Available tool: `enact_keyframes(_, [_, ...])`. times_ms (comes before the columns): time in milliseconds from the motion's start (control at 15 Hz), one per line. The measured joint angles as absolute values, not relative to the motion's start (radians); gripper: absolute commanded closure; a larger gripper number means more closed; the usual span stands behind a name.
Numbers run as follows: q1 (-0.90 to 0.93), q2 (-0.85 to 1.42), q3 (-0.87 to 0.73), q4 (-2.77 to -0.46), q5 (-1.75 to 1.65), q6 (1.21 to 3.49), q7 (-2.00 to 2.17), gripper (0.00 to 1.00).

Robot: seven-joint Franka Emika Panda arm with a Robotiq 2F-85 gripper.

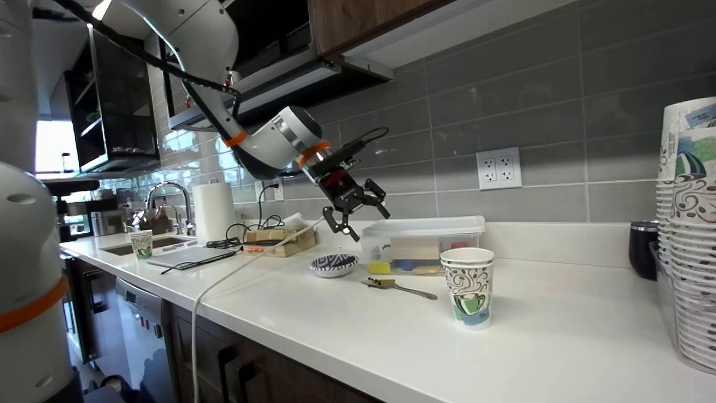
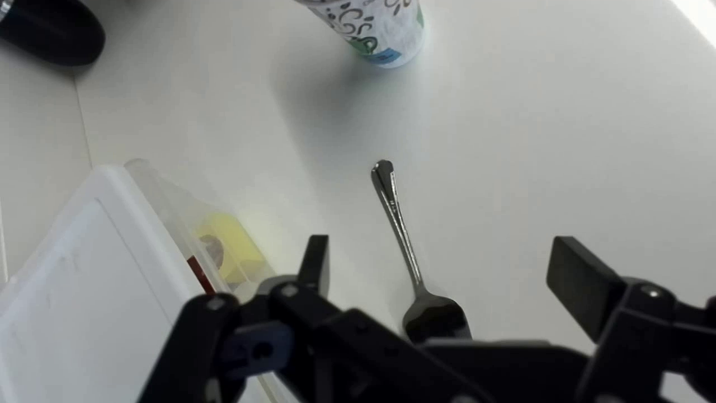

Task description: Flip the two paper cups

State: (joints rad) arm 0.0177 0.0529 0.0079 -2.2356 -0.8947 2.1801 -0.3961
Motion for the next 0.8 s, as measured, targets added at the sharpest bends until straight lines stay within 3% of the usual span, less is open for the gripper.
enact_keyframes(800, [-0.032,0.243,-0.046,-2.223,-1.258,2.179,-0.267,0.00])
